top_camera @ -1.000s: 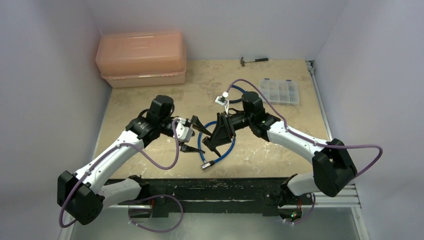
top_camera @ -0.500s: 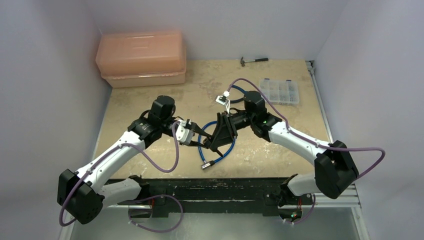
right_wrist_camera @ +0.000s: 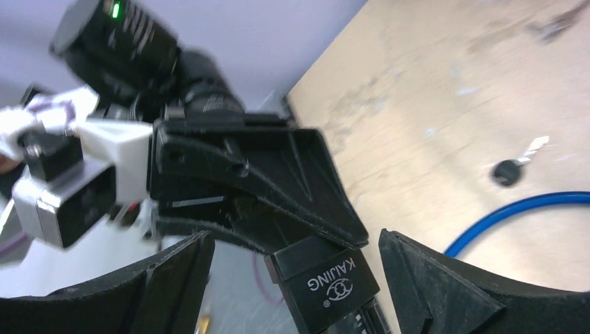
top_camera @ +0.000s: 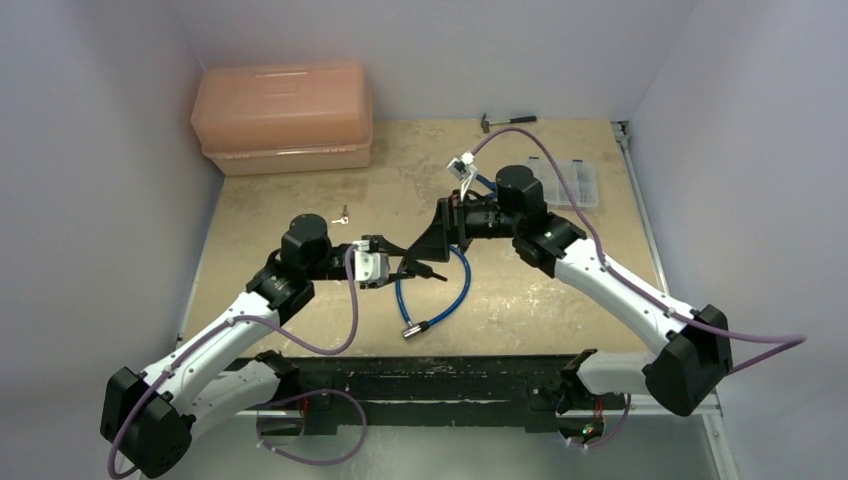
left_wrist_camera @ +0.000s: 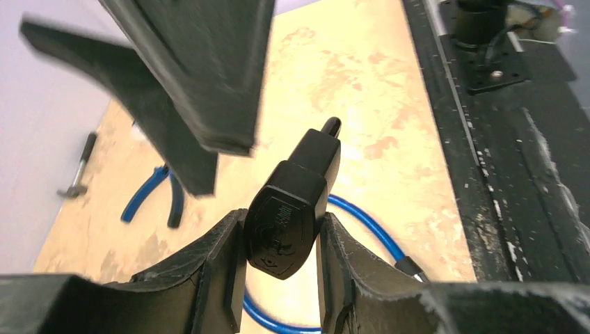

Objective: Unlock with the key

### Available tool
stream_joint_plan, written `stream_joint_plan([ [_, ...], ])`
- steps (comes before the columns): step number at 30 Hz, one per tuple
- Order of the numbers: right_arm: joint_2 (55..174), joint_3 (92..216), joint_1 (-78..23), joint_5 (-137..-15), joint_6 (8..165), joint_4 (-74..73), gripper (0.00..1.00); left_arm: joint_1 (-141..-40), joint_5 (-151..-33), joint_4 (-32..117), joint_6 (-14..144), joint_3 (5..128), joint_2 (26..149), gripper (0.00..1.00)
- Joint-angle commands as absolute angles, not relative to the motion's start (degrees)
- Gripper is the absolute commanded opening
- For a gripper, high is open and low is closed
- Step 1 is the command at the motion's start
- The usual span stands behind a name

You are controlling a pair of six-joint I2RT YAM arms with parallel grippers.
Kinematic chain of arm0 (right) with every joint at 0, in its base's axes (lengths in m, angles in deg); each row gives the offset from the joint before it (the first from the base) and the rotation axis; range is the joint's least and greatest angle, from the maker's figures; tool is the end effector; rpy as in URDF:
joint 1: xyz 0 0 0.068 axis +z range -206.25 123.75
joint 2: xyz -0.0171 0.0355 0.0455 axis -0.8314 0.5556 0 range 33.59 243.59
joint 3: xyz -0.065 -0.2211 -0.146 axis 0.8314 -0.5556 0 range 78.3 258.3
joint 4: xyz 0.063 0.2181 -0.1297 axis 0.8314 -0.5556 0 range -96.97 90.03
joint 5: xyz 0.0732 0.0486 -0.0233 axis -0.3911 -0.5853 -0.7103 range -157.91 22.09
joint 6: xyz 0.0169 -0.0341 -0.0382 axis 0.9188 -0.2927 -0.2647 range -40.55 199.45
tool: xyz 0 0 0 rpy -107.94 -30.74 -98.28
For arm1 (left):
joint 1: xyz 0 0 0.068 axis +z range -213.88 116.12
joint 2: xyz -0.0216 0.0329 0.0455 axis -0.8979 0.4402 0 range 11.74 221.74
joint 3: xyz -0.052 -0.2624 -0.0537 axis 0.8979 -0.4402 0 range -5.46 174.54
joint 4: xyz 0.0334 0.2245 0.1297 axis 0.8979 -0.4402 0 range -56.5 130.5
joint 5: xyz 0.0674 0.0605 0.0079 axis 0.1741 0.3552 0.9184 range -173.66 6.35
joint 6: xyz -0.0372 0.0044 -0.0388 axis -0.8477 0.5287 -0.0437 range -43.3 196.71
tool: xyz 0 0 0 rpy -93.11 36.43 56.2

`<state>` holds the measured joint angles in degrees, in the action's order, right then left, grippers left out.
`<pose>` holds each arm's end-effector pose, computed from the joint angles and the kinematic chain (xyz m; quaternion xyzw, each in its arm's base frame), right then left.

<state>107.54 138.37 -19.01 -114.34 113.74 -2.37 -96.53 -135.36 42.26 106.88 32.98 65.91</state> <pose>0.2183 0.1985 0.3391 -0.2553 0.7290 0.5781 0.2629 0.1624 -0.1372 0.2956 0.5987 0.4651 -0.3555 0.5467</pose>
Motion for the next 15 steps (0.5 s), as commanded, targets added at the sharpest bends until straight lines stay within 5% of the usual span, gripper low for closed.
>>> stream_joint_plan([
  [1, 104.35, 141.69, -18.89, -94.49, 113.5, -9.85, 0.99, -96.49, -126.34, 56.72, 99.62, 31.3, 64.18, 0.0],
  [10, 108.55, 152.17, -18.53, -67.81, 130.96, -34.09, 0.99, -96.94, -115.16, 72.02, 92.44, 25.98, 63.98, 0.0],
  [15, 108.1, 152.3, -16.61, -62.9, 147.7, -38.27, 0.99, -98.95, -106.88, 73.52, 96.3, 23.2, 64.38, 0.0],
])
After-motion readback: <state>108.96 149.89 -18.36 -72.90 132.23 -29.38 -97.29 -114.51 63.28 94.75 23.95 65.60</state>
